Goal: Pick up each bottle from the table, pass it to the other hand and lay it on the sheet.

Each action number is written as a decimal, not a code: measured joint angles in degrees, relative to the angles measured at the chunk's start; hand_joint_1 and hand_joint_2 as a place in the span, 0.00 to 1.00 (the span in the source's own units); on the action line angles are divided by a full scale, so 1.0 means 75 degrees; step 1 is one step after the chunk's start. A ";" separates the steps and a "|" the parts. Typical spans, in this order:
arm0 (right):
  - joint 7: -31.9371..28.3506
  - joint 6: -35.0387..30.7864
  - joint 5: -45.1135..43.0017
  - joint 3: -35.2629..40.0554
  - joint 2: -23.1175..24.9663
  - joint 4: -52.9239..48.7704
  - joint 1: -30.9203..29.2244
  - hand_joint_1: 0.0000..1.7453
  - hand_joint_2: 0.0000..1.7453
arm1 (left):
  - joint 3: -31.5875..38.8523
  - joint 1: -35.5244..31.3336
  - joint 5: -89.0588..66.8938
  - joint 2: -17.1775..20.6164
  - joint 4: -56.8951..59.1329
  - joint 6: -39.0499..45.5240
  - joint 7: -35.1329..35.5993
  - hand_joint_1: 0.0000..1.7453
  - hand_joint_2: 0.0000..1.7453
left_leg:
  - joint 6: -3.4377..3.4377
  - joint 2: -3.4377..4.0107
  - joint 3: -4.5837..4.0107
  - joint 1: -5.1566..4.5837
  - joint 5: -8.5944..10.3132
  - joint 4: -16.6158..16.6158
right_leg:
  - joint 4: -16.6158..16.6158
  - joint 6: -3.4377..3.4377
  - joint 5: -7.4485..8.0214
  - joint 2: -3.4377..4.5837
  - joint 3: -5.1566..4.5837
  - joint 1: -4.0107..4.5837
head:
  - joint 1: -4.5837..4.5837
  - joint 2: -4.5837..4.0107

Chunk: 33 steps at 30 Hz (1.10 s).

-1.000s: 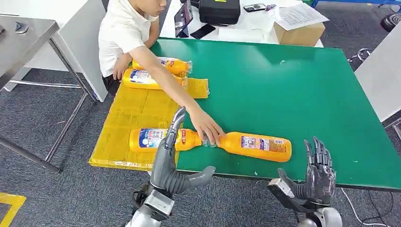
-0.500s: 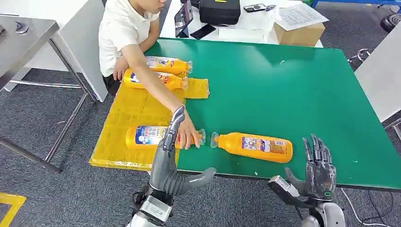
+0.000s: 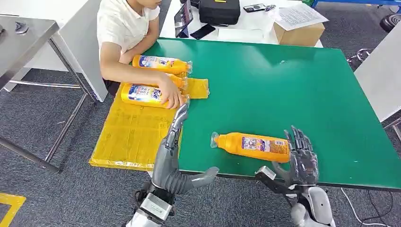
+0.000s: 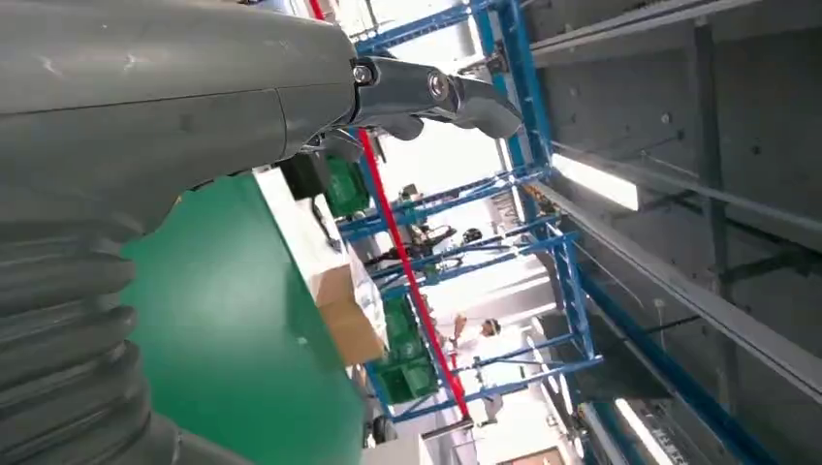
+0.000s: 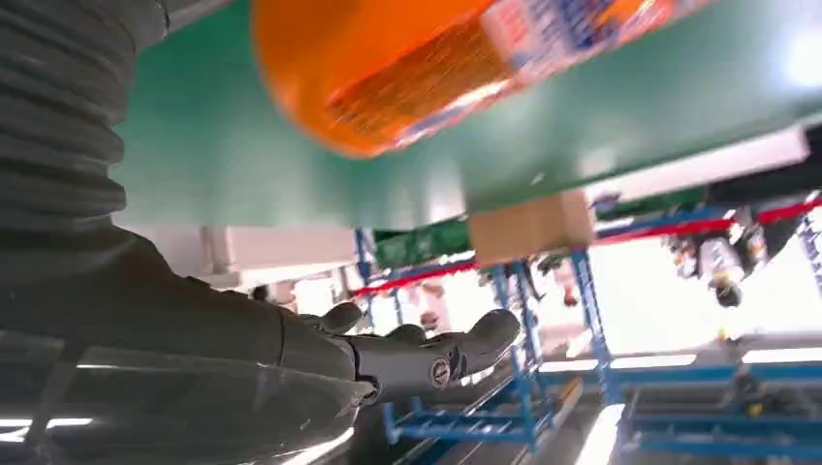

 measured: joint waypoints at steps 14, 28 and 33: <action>0.0716 0.1492 -0.0338 0.1282 -0.0358 0.1606 -0.1107 0.00 1.00 | -0.0172 -0.0157 0.0262 -0.0061 0.0204 -0.0306 0.0172 0.00 1.00 | 0.0000 0.0014 0.0007 0.0000 -0.0001 0.0000 | -0.0001 -0.0001 0.0001 0.0010 0.0000 0.0000 | 0.0003 0.0000; 0.1807 0.2331 -0.0213 0.1897 -0.0609 0.2142 -0.1787 0.00 1.00 | -0.0195 -0.0174 0.0411 -0.0073 0.0221 -0.0510 0.0399 0.00 1.00 | 0.0003 0.0022 0.0090 0.0000 -0.0001 0.0000 | -0.0004 -0.0003 0.0004 0.0023 0.0070 -0.0001 | 0.0003 0.0000; 0.1892 0.2325 -0.0126 0.1955 -0.0612 0.2197 -0.1834 0.06 1.00 | -0.0195 -0.0174 0.0411 -0.0073 0.0221 -0.0510 0.0408 0.00 1.00 | 0.0003 0.0023 0.0107 0.0000 -0.0002 0.0000 | -0.0004 -0.0003 0.0003 0.0023 0.0088 0.0000 | 0.0000 0.0000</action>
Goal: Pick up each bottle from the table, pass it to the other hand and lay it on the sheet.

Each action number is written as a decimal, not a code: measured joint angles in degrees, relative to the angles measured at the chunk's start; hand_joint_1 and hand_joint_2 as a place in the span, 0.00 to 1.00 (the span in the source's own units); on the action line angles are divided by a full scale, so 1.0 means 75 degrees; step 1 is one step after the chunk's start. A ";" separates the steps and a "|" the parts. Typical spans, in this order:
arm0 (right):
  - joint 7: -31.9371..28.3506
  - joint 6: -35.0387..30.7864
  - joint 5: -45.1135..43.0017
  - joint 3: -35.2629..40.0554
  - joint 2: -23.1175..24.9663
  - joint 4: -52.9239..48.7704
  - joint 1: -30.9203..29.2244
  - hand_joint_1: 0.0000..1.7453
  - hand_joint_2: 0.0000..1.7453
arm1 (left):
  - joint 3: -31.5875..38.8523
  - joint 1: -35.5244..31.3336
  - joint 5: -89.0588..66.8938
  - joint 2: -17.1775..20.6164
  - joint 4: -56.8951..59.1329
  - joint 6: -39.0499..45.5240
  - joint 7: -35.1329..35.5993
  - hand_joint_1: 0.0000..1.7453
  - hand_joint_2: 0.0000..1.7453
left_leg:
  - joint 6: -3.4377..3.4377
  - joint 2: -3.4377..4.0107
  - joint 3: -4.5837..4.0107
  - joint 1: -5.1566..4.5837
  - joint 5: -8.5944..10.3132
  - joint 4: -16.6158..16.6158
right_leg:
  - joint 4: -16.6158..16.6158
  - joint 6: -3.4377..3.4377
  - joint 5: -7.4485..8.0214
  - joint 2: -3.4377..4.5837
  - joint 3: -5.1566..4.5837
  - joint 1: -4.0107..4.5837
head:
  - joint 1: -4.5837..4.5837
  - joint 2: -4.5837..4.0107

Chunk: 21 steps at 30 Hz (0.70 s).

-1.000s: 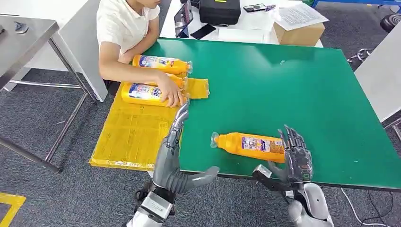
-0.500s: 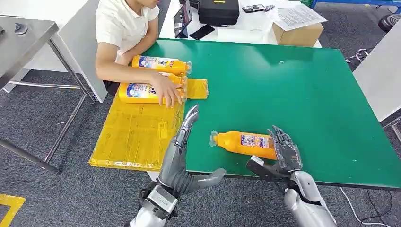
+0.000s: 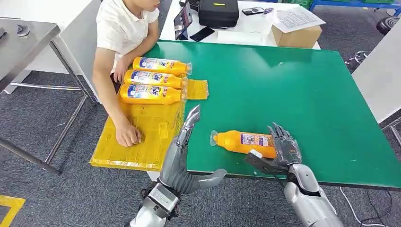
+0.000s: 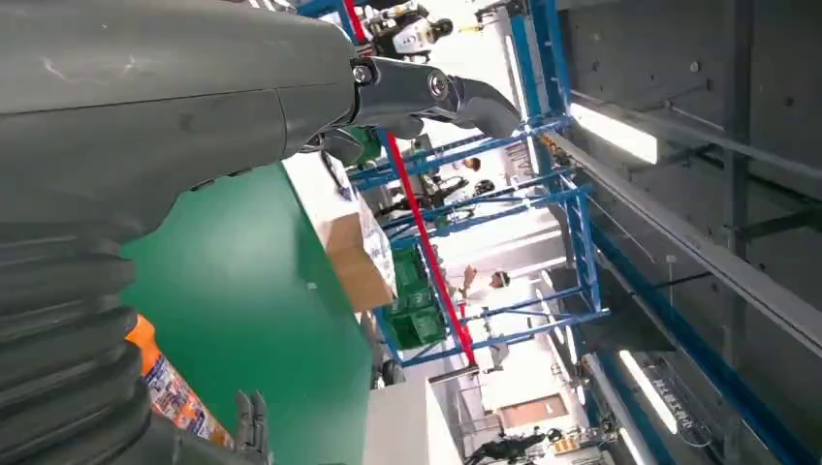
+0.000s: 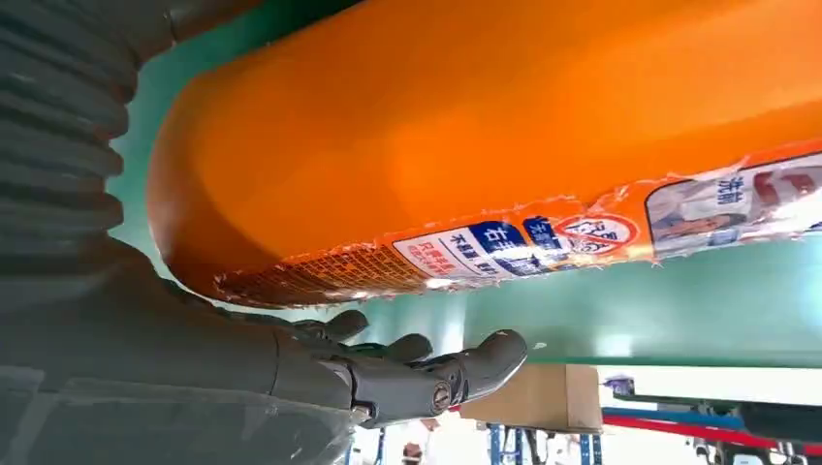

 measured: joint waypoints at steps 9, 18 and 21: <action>0.0302 0.0814 -0.0152 0.0140 -0.0064 0.0219 -0.0334 1.00 1.00 | 0.0003 -0.0004 -0.0017 -0.0015 0.0000 -0.0140 0.0149 0.00 1.00 | 0.0000 0.0003 0.0019 0.0000 0.0001 0.0000 | -0.0001 -0.0003 0.0003 0.0002 0.0011 0.0000 | 0.0003 0.0000; -0.0723 0.2403 -0.2312 0.0039 -0.0359 0.0245 -0.0480 1.00 1.00 | 0.0000 -0.0078 0.0458 -0.0017 0.0061 -0.0633 0.0318 0.00 1.00 | -0.0007 0.0006 0.0059 0.0003 -0.0018 0.0000 | -0.0007 -0.0001 -0.0006 0.0007 0.0014 0.0003 | 0.0003 0.0000; -0.0738 0.2681 -0.2631 0.0000 -0.0472 0.0190 -0.0466 1.00 1.00 | 0.0000 -0.0104 0.0714 -0.0017 0.0137 -0.0865 0.0493 0.00 1.00 | -0.0013 0.0007 0.0097 0.0005 -0.0041 0.0000 | -0.0008 -0.0013 -0.0022 0.0013 0.0002 0.0006 | 0.0003 0.0000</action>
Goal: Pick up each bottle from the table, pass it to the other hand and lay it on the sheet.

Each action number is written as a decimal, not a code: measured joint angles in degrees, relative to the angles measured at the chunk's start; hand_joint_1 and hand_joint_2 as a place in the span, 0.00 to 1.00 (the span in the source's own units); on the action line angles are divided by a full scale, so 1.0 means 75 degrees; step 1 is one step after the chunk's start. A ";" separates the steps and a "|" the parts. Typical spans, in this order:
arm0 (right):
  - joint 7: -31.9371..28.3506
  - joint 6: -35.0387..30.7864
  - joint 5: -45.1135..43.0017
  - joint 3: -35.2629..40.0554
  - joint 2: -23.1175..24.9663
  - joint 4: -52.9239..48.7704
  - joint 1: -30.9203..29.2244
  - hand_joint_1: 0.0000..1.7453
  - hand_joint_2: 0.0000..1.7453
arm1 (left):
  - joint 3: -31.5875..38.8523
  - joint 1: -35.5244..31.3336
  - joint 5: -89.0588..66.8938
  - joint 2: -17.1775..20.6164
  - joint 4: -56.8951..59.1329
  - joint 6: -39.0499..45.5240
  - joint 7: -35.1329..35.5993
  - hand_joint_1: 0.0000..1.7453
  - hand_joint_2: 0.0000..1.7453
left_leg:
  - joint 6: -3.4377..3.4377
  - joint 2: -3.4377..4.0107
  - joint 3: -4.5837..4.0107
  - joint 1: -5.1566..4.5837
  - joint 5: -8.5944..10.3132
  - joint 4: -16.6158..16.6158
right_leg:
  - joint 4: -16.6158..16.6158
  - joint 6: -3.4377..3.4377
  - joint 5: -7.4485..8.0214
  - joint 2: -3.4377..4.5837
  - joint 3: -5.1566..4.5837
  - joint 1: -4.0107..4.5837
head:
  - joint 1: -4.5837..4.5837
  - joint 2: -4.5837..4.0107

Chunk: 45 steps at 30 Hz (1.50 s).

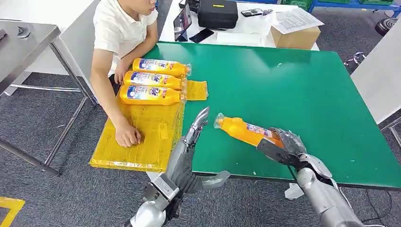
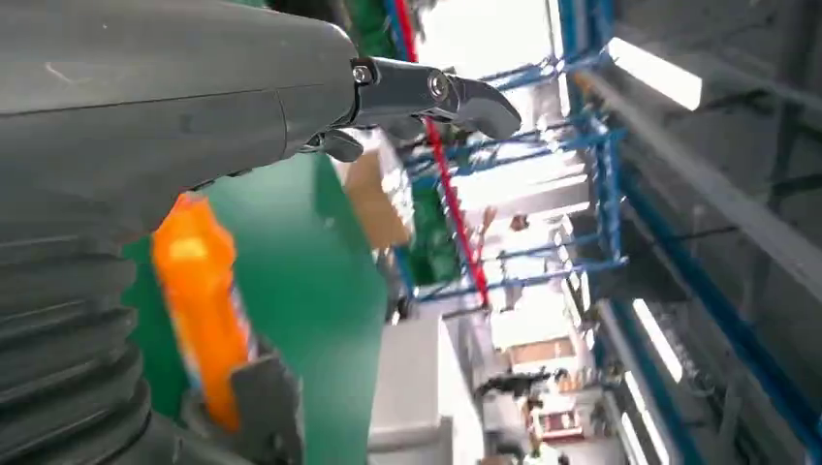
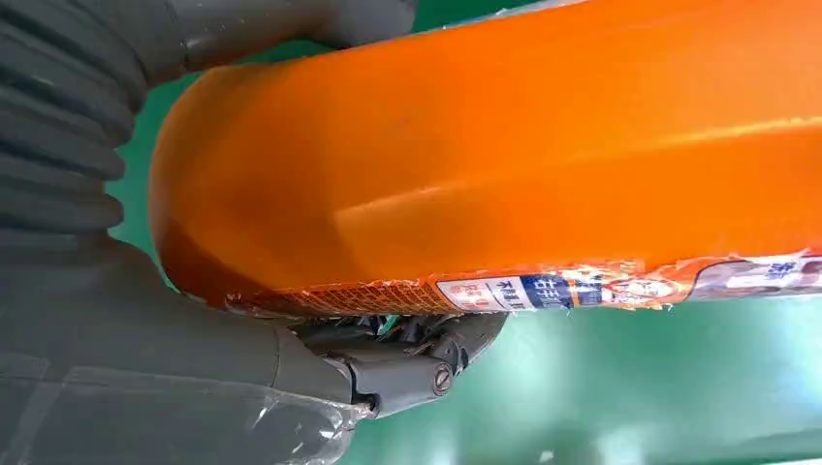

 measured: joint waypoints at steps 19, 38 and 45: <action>-0.0781 -0.0117 -0.2102 -0.0356 0.0006 -0.1884 0.1386 1.00 1.00 | 0.0414 0.0096 0.2241 -0.0216 0.0648 0.0565 0.0205 0.00 1.00 | -0.0008 -0.0002 -0.0039 0.0003 -0.0016 -0.0002 | 0.0007 0.0010 -0.0016 0.0006 0.0059 0.0004 | -0.0003 0.0000; -0.1498 -0.1693 -0.2579 0.0011 0.1332 -0.4357 0.2185 1.00 1.00 | 0.1006 0.0503 0.5030 -0.0163 0.1973 0.0277 0.0918 0.00 1.00 | -0.0013 -0.0007 -0.0131 0.0008 0.0000 -0.0001 | 0.0018 0.0007 -0.0017 0.0010 -0.0030 0.0006 | -0.0003 0.0000; -0.1501 -0.1497 -0.2658 0.0298 0.1416 -0.4366 0.2246 1.00 1.00 | 0.0959 0.0388 0.4954 -0.0154 0.1865 -0.0062 0.0696 0.00 1.00 | -0.0013 -0.0005 -0.0136 0.0010 -0.0001 -0.0001 | 0.0019 0.0007 -0.0017 0.0012 -0.0039 0.0009 | -0.0003 0.0000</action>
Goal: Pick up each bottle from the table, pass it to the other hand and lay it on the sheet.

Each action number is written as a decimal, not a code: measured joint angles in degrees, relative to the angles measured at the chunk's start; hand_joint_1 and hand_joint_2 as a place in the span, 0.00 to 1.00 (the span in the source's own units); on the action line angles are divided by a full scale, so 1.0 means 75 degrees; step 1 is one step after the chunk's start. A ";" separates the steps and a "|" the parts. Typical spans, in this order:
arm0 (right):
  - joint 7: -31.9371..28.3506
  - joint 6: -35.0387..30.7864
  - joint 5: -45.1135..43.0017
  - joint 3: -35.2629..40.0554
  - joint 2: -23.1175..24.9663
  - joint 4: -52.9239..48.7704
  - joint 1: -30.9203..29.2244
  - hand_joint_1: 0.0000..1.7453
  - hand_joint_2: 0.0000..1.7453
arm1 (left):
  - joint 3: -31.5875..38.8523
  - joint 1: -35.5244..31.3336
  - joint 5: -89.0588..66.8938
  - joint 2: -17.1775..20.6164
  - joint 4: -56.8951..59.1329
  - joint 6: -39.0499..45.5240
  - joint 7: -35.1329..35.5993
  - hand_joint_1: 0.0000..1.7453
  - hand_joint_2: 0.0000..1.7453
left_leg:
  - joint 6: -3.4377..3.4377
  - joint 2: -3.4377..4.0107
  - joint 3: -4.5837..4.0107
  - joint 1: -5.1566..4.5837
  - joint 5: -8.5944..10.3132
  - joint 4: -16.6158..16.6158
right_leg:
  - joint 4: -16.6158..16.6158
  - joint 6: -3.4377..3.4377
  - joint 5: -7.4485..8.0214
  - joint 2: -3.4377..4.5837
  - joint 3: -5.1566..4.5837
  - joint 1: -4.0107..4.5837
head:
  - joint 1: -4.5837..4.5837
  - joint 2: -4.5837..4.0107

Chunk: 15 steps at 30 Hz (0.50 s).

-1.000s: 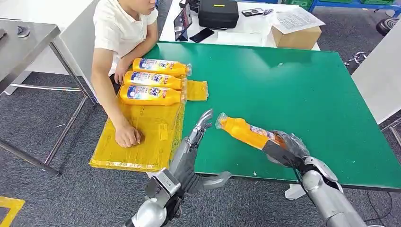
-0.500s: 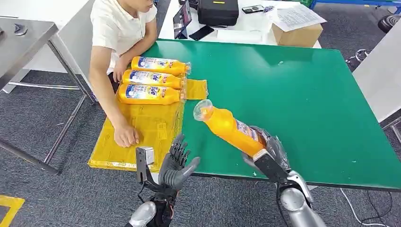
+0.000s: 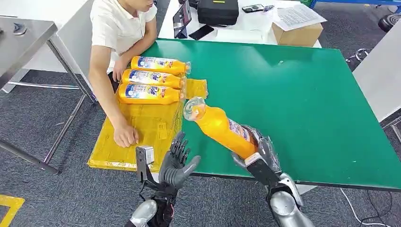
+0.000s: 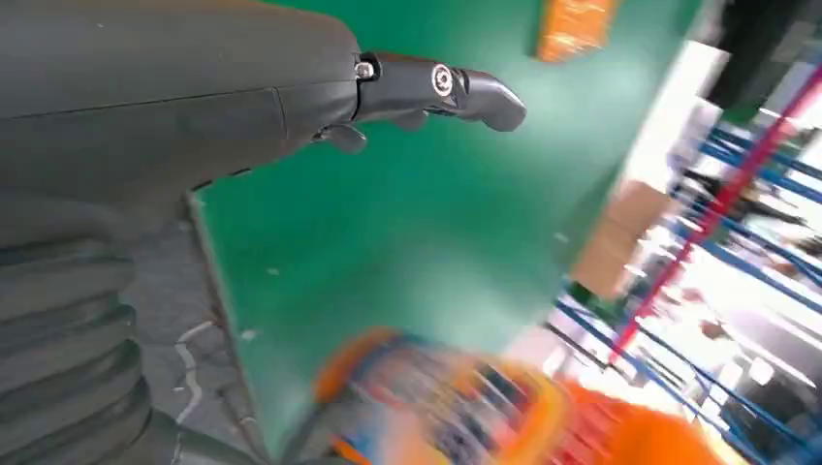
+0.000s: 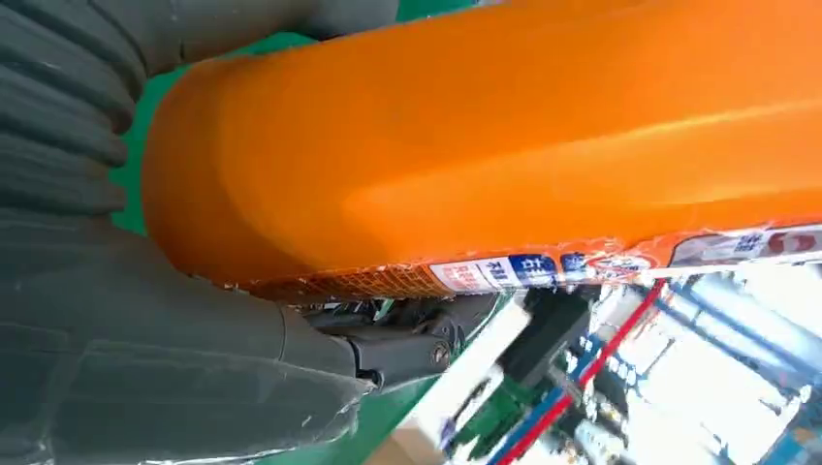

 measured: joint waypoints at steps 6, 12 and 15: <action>0.0000 0.0052 0.0082 0.0483 0.0178 0.0172 0.0095 1.00 1.00 | -0.0078 -0.0161 -0.0198 -0.0003 -0.0309 -0.0006 -0.0157 0.00 1.00 | 0.0000 -0.0001 -0.0002 0.0002 0.0000 0.0000 | 0.0002 0.0000 0.0000 -0.0003 -0.0001 0.0000 | 0.0000 0.0000; 0.0058 0.0215 0.0108 0.0652 0.0201 0.0285 0.0090 1.00 1.00 | -0.0099 -0.0167 -0.0308 -0.0003 -0.0413 -0.0061 -0.0250 0.00 1.00 | 0.0000 -0.0002 -0.0007 -0.0002 0.0000 0.0000 | 0.0001 0.0000 0.0000 -0.0004 -0.0002 -0.0003 | 0.0003 0.0000; 0.0087 0.0323 0.0148 0.0838 0.0274 0.0471 0.0080 1.00 1.00 | -0.0175 -0.0212 -0.0437 -0.0003 -0.0516 -0.0212 -0.0236 0.00 1.00 | 0.0000 -0.0002 -0.0007 -0.0002 0.0000 0.0000 | 0.0000 0.0000 0.0000 -0.0004 -0.0002 -0.0002 | 0.0000 0.0000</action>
